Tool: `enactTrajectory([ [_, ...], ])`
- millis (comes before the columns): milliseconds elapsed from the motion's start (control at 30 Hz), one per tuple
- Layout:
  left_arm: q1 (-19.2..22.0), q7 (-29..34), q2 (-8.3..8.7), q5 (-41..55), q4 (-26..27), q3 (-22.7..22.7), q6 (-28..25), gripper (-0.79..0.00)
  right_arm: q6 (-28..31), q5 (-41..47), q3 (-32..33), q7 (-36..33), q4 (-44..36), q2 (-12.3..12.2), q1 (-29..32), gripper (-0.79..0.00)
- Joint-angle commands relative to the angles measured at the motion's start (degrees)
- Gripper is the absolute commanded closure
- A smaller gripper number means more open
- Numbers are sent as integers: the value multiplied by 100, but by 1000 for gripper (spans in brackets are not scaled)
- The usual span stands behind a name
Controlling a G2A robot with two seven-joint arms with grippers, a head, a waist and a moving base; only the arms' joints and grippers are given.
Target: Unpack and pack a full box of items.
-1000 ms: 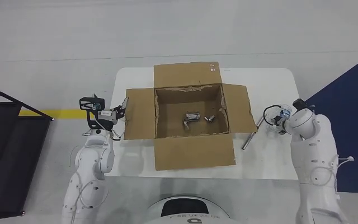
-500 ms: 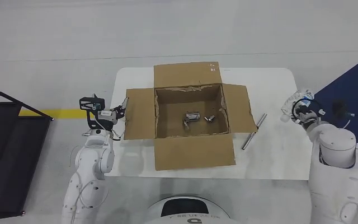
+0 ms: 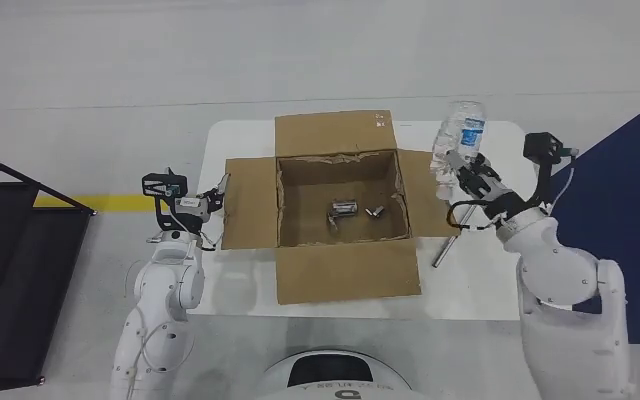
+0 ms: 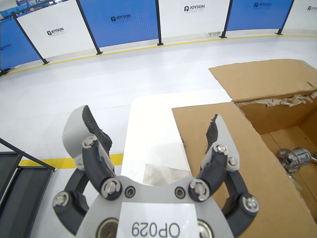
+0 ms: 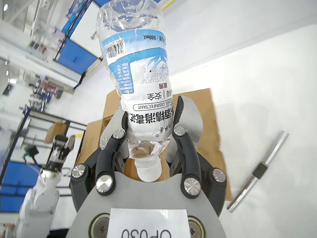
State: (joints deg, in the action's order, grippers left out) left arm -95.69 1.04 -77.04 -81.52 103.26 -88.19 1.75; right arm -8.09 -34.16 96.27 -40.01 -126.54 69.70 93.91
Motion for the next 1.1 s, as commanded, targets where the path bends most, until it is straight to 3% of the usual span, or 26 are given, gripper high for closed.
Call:
enactTrajectory([
  [0,0,0,0,0,0,0,0,-785,102,-495,-581,-334,21,-15,-306,0],
  [200,0,0,0,0,0,0,0,-785,192,-1880,-1948,-1171,625,-17,-1239,0],
  [333,0,0,0,0,0,0,0,-785,441,-2556,-2671,-1335,1112,15,-1668,0],
  [533,0,0,0,0,0,0,0,-785,326,-2847,-3289,-1517,1785,103,-2119,0],
  [567,0,0,0,0,0,0,0,-785,332,-2889,-3357,-1563,1905,113,-2187,-31],
  [600,0,0,0,0,0,0,0,-785,357,-3035,-3453,-1622,2074,122,-2263,-274],
  [700,0,0,0,0,0,0,0,-785,283,-3146,-3565,-1705,2329,149,-2390,-785],
  [933,0,0,0,0,0,0,0,-785,166,-3164,-3526,-1758,2320,169,-2469,-785],
  [1067,0,0,0,0,0,0,0,-785,-45,-3052,-3049,-1381,1682,122,-2145,-785],
])
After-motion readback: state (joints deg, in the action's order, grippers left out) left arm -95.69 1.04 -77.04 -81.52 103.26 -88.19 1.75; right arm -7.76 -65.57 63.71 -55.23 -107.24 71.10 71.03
